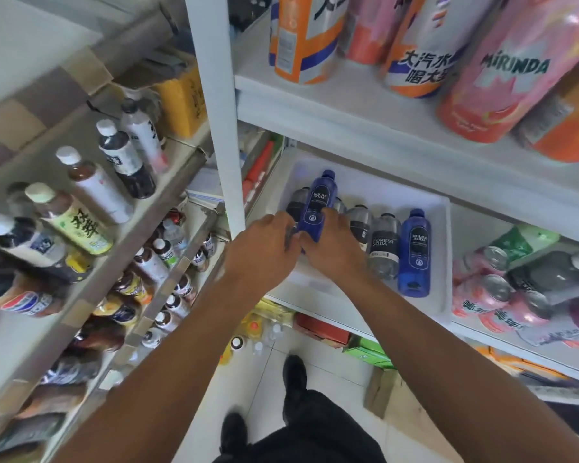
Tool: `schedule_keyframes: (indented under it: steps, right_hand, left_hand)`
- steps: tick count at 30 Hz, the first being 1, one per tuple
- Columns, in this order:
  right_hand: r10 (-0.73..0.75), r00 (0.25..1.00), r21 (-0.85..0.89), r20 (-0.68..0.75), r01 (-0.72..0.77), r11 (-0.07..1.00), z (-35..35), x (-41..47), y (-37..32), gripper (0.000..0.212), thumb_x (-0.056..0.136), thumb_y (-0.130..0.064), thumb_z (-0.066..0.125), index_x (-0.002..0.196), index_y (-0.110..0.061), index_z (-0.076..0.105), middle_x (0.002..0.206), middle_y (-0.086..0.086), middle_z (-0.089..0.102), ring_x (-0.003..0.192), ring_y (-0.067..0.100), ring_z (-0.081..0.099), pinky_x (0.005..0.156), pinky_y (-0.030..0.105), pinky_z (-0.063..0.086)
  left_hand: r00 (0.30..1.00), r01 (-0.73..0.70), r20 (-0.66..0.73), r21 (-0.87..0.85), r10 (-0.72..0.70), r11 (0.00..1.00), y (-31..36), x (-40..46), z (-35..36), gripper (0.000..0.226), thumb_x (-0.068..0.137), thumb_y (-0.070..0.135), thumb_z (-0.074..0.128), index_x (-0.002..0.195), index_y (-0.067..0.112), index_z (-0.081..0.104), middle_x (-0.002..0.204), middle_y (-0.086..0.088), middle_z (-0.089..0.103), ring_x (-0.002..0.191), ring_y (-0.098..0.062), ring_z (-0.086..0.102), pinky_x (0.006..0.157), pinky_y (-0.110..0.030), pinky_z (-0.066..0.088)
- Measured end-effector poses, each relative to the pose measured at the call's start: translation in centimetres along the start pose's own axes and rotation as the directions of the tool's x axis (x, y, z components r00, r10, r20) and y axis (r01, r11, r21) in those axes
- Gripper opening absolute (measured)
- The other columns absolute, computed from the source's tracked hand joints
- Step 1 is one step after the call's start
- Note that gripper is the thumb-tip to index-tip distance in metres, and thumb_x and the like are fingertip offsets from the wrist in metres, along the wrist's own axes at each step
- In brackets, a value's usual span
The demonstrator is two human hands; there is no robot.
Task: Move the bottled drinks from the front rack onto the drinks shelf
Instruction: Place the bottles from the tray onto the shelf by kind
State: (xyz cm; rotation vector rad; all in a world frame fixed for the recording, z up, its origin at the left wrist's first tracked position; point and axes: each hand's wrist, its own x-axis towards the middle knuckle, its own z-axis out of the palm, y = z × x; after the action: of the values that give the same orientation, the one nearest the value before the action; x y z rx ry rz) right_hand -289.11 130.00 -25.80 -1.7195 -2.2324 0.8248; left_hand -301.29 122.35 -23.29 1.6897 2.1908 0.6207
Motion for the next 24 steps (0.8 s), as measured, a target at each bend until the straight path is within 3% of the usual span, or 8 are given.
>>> schedule_keyframes:
  steps: [8, 10, 14, 16, 18, 19, 21, 24]
  right_hand:
    - [0.116, 0.992, 0.12, -0.041, -0.111, 0.987, 2.4, 2.0, 0.2, 0.081, 0.08, -0.045, 0.071, 0.141, -0.009, 0.032, 0.133, 0.014, 0.041, 0.118, 0.032, 0.049, 0.09, 0.045, 0.05]
    - [0.209, 0.978, 0.164, -0.007, -0.205, 0.965, 2.6, 2.3, 0.2, 0.089, 0.076, -0.051, 0.073, 0.14, -0.008, 0.028, 0.131, 0.014, 0.043, 0.115, 0.031, 0.05, 0.088, 0.044, 0.049]
    - [0.356, 0.93, 0.205, 0.092, -0.368, 0.907, 2.6, 3.1, -0.1, 0.107, 0.049, -0.076, 0.061, 0.132, -0.012, 0.039, 0.117, 0.01, 0.06, 0.099, 0.03, 0.064, 0.086, 0.044, 0.056]
    - [0.351, 0.924, 0.251, 0.151, -0.38, 0.891, 2.2, 3.5, 0.0, 0.085, 0.055, -0.07, 0.059, 0.12, -0.015, 0.053, 0.102, 0.004, 0.067, 0.088, 0.023, 0.067, 0.082, 0.04, 0.058]
    - [0.345, 0.915, 0.386, 0.21, -0.402, 0.83, 1.6, 3.6, 0.1, 0.035, 0.075, -0.046, 0.066, 0.097, -0.019, 0.062, 0.083, -0.001, 0.069, 0.073, 0.013, 0.067, 0.076, 0.037, 0.06]
    - [0.347, 0.906, 0.455, 0.242, -0.421, 0.785, 1.4, 3.5, 0.3, 0.021, 0.08, -0.038, 0.067, 0.091, -0.02, 0.063, 0.083, 0.0, 0.069, 0.074, 0.014, 0.067, 0.076, 0.038, 0.06]
    - [0.352, 0.895, 0.543, 0.274, -0.446, 0.711, 0.9, 3.1, 0.4, 0.015, 0.083, -0.031, 0.066, 0.093, -0.02, 0.063, 0.094, 0.005, 0.07, 0.085, 0.021, 0.067, 0.076, 0.039, 0.059]
    - [0.355, 0.891, 0.654, 0.282, -0.45, 0.608, 0.3, 1.7, 0.0, 0.009, 0.085, -0.025, 0.067, 0.089, -0.021, 0.059, 0.094, 0.005, 0.067, 0.083, 0.02, 0.065, 0.067, 0.032, 0.056]
  left_hand:
    - [1.0, -0.004, -0.011, -0.033, 0.003, 0.999, -0.7, 1.4, 0.8, 0.021, 0.095, 0.031, 0.052, 0.11, 0.017, 0.058, 0.099, -0.003, 0.065, 0.089, -0.027, 0.062, 0.075, -0.043, 0.054]
    - [1.0, 0.001, -0.013, -0.034, -0.002, 0.999, -0.8, 1.8, 0.9, 0.022, 0.095, 0.029, 0.053, 0.111, 0.017, 0.059, 0.101, -0.003, 0.066, 0.091, -0.026, 0.062, 0.076, -0.043, 0.054]
    - [1.0, -0.017, -0.011, -0.045, 0.016, 0.999, -1.0, 2.3, 1.0, 0.022, 0.093, 0.028, 0.054, 0.11, 0.016, 0.06, 0.099, -0.004, 0.068, 0.09, -0.027, 0.064, 0.075, -0.044, 0.055]
    - [1.0, -0.013, -0.018, -0.061, 0.012, 0.998, -1.2, 2.5, 0.7, 0.023, 0.092, 0.027, 0.053, 0.11, 0.015, 0.061, 0.098, -0.004, 0.068, 0.09, -0.027, 0.064, 0.075, -0.045, 0.055]
    - [1.0, -0.009, -0.02, -0.071, 0.008, 0.997, -1.4, 2.5, 0.3, 0.023, 0.091, 0.027, 0.052, 0.11, 0.015, 0.061, 0.099, -0.004, 0.068, 0.089, -0.027, 0.064, 0.077, -0.045, 0.055]
    - [1.0, -0.003, -0.011, -0.065, 0.002, 0.998, -1.4, 2.5, 0.1, 0.022, 0.093, 0.027, 0.053, 0.11, 0.016, 0.06, 0.1, -0.003, 0.069, 0.09, -0.026, 0.064, 0.078, -0.044, 0.054]
    - [1.0, -0.001, -0.003, -0.06, 0.001, 0.998, -1.5, 2.3, -0.3, 0.021, 0.094, 0.027, 0.053, 0.111, 0.016, 0.06, 0.101, -0.003, 0.069, 0.09, -0.025, 0.065, 0.08, -0.044, 0.054]
    - [1.0, -0.015, 0.008, -0.076, 0.015, 0.997, -1.1, 1.4, -0.8, 0.022, 0.095, 0.027, 0.053, 0.112, 0.015, 0.06, 0.101, -0.004, 0.068, 0.091, -0.024, 0.064, 0.081, -0.043, 0.054]
